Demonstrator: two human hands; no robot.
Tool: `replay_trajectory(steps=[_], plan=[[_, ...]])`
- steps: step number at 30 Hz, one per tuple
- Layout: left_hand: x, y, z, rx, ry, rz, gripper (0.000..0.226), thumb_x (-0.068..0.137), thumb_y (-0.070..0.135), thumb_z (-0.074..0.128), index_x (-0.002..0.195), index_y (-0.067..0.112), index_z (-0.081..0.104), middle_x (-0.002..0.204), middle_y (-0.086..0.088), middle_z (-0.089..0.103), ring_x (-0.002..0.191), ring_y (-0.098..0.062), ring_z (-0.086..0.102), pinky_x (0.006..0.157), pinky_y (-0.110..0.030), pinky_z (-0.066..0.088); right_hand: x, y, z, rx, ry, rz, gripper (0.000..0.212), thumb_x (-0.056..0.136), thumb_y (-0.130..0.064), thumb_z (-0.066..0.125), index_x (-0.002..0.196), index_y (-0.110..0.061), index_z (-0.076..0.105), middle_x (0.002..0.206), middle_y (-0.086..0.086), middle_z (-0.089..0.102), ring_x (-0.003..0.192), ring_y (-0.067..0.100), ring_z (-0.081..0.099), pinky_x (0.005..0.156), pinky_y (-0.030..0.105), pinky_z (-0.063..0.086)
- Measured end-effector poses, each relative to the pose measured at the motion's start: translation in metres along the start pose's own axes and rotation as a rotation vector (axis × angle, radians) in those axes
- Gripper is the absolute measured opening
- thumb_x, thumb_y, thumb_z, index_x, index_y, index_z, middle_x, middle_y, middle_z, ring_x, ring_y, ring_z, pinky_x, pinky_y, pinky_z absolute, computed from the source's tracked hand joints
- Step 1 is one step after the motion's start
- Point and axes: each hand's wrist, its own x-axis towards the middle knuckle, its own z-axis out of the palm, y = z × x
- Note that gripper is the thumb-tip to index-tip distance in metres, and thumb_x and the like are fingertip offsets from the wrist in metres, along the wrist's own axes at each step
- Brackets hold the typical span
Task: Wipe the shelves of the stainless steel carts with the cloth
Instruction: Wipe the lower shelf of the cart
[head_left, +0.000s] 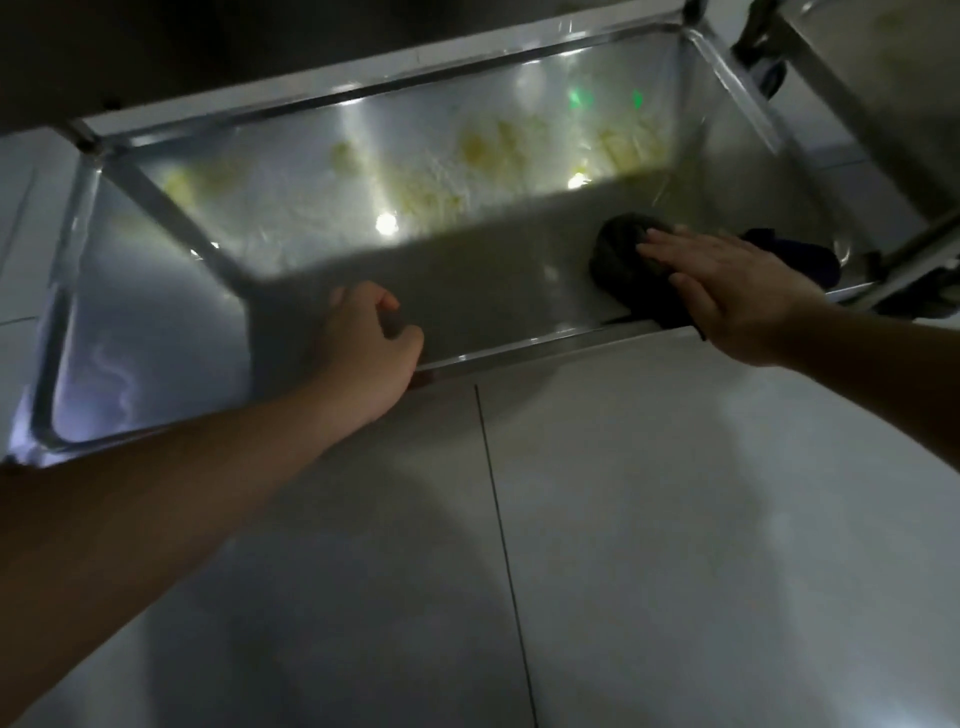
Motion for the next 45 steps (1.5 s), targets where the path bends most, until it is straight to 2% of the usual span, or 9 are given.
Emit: replay_trajectory(steps=[5, 12, 20, 25, 28, 32, 39, 41, 45], plan=[[-0.004, -0.012, 0.009, 0.085, 0.037, 0.055, 0.041, 0.100, 0.024, 0.060, 0.138, 0.013, 0.052, 0.147, -0.007, 0.042, 0.130, -0.032, 0.050, 0.111, -0.043, 0.041, -0.019, 0.049, -0.006, 0.027, 0.119, 0.305, 0.061, 0.105, -0.057, 0.016, 0.161, -0.034, 0.025, 0.171, -0.004, 0.027, 0.158, 0.021, 0.020, 0.128, 0.047, 0.014], [-0.013, -0.019, 0.023, 0.298, 0.080, -0.051, 0.066, 0.108, 0.035, 0.046, 0.165, 0.008, 0.026, 0.175, -0.011, 0.020, 0.161, -0.029, 0.014, 0.129, -0.046, 0.014, 0.016, 0.008, -0.003, 0.189, 0.181, 0.671, 0.057, 0.111, -0.045, 0.020, 0.166, -0.028, 0.021, 0.175, -0.001, 0.012, 0.161, 0.025, 0.004, 0.129, 0.052, 0.001], [-0.011, -0.026, 0.024, 0.328, 0.082, -0.010, 0.081, 0.096, 0.052, 0.028, 0.163, 0.005, 0.032, 0.173, -0.014, 0.025, 0.160, -0.033, 0.020, 0.127, -0.052, 0.021, 0.005, -0.063, 0.009, 0.113, -0.042, 0.020, 0.069, 0.101, -0.071, 0.014, 0.164, -0.042, 0.019, 0.172, -0.018, 0.011, 0.159, 0.007, 0.002, 0.127, 0.040, -0.001], [-0.012, -0.024, 0.025, 0.357, 0.094, -0.002, 0.081, 0.097, 0.052, 0.026, 0.163, 0.006, 0.033, 0.173, -0.013, 0.026, 0.160, -0.032, 0.020, 0.125, -0.054, 0.023, 0.036, 0.039, -0.020, 0.107, 0.167, 0.507, 0.060, 0.109, -0.055, 0.030, 0.162, -0.028, 0.031, 0.171, 0.003, 0.025, 0.158, 0.026, 0.020, 0.126, 0.050, 0.013], [-0.013, -0.022, 0.024, 0.372, 0.096, -0.008, 0.081, 0.097, 0.051, 0.025, 0.164, 0.006, 0.032, 0.173, -0.012, 0.025, 0.160, -0.032, 0.020, 0.125, -0.053, 0.023, 0.062, 0.055, -0.024, 0.129, 0.223, 0.736, 0.066, 0.108, -0.058, 0.021, 0.165, -0.025, 0.022, 0.174, 0.005, 0.014, 0.161, 0.029, 0.005, 0.128, 0.058, 0.003], [-0.011, -0.021, 0.023, 0.382, 0.089, -0.001, 0.079, 0.098, 0.049, 0.027, 0.162, 0.003, 0.033, 0.172, -0.015, 0.027, 0.160, -0.034, 0.022, 0.125, -0.052, 0.024, 0.102, -0.009, -0.014, 0.170, 0.211, 0.625, 0.065, 0.109, -0.051, 0.024, 0.164, -0.017, 0.025, 0.174, 0.009, 0.017, 0.160, 0.031, 0.011, 0.128, 0.052, 0.007], [-0.010, -0.028, 0.025, 0.375, 0.106, -0.015, 0.063, 0.109, 0.037, 0.045, 0.163, 0.005, 0.034, 0.172, -0.013, 0.027, 0.160, -0.031, 0.020, 0.124, -0.053, 0.024, 0.089, -0.115, 0.022, 0.128, 0.007, 0.005, 0.069, 0.103, -0.069, 0.022, 0.163, -0.035, 0.027, 0.173, -0.008, 0.017, 0.160, 0.015, 0.011, 0.129, 0.043, 0.001], [-0.011, -0.028, 0.023, 0.368, 0.107, -0.013, 0.065, 0.109, 0.042, 0.038, 0.163, 0.006, 0.035, 0.172, -0.013, 0.028, 0.160, -0.030, 0.021, 0.125, -0.051, 0.023, 0.088, -0.086, 0.010, 0.107, 0.045, 0.041, 0.065, 0.104, -0.066, 0.029, 0.161, -0.036, 0.033, 0.172, -0.007, 0.025, 0.157, 0.018, 0.022, 0.127, 0.041, 0.012], [-0.010, -0.027, 0.022, 0.366, 0.114, -0.005, 0.066, 0.108, 0.041, 0.043, 0.163, 0.007, 0.034, 0.173, -0.012, 0.027, 0.160, -0.029, 0.021, 0.126, -0.050, 0.023, 0.079, 0.014, -0.025, 0.162, 0.241, 0.523, 0.057, 0.108, -0.055, 0.037, 0.157, -0.027, 0.040, 0.164, 0.009, 0.038, 0.149, 0.034, 0.036, 0.122, 0.048, 0.029]])
